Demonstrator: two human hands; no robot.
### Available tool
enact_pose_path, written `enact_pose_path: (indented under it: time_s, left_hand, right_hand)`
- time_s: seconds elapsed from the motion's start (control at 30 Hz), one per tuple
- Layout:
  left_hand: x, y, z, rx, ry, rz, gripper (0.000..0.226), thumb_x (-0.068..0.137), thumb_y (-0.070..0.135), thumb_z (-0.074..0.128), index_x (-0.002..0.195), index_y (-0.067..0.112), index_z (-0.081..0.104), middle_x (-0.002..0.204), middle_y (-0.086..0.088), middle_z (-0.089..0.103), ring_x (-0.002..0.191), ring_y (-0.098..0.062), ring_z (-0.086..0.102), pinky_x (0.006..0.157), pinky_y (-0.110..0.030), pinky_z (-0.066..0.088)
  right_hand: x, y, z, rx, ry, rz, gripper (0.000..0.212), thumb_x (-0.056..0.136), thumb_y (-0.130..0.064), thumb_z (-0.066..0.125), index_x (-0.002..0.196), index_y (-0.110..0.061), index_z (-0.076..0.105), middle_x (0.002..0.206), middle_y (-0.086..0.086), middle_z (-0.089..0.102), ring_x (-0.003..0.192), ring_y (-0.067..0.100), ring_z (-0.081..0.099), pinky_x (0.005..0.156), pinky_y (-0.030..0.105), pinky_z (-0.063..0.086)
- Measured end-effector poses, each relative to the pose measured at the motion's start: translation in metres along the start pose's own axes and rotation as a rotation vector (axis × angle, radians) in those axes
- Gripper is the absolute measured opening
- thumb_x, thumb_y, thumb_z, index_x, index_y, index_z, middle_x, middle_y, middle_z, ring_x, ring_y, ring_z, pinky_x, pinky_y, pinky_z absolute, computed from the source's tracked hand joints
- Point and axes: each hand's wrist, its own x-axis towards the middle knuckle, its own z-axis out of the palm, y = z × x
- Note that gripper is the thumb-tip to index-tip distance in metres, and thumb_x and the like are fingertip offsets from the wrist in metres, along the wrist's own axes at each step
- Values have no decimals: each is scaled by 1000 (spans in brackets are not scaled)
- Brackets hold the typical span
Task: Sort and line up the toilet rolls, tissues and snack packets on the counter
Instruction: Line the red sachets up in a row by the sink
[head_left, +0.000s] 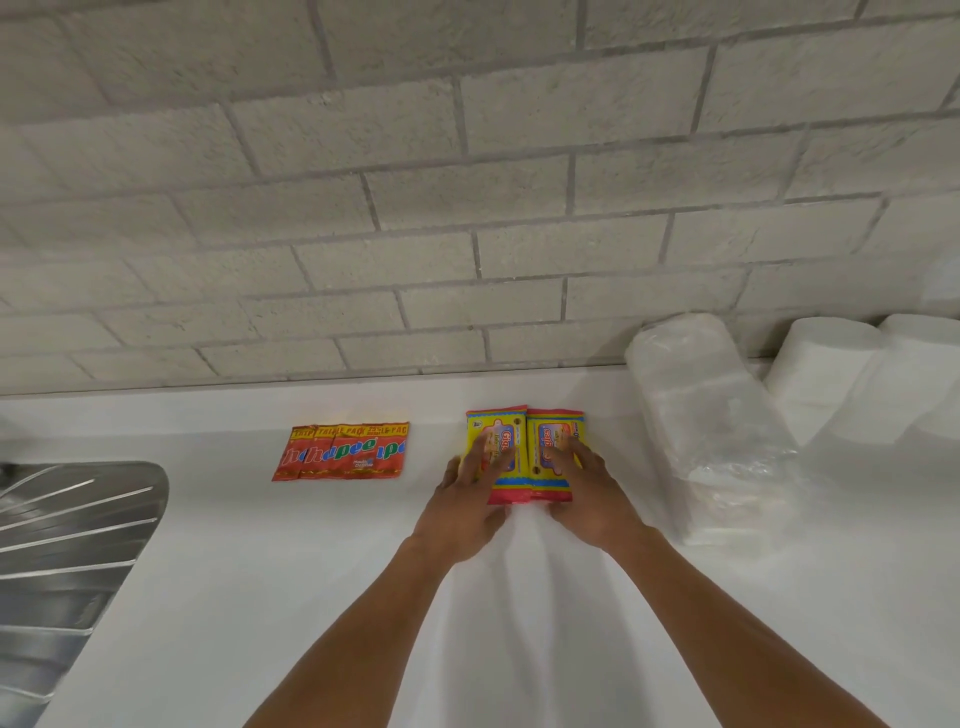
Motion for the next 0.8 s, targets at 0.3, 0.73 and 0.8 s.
enact_pose_path:
  time_s: [0.3,0.73,0.8]
  left_hand:
    - [-46,16,-12,-38,-8,-120,79,97,47,52,155,47,-2,165,13,-16,154,-30,3,116,-49,34]
    - [-108,75,-43,-190,180,-14,68,98,44,55,156,36,20,166,5,13,153,-21,10,117,-42,30]
    - [-109,90,-51,-256,210,26,67,98,44,54,156,37,20,166,8,13,153,-18,9,120,-40,27]
  right_hand:
    - [-51,4,-6,121,43,18,80,89,-32,67,155,-38,21,165,1,11,150,22,17,115,39,36]
    - [-150,-14,-44,350,141,11,64,96,-33,60,153,-31,31,153,-1,34,134,19,46,109,29,38]
    - [-164,-18,-57,416,160,21,58,98,-34,59,150,-33,35,148,-1,41,130,19,49,108,33,42]
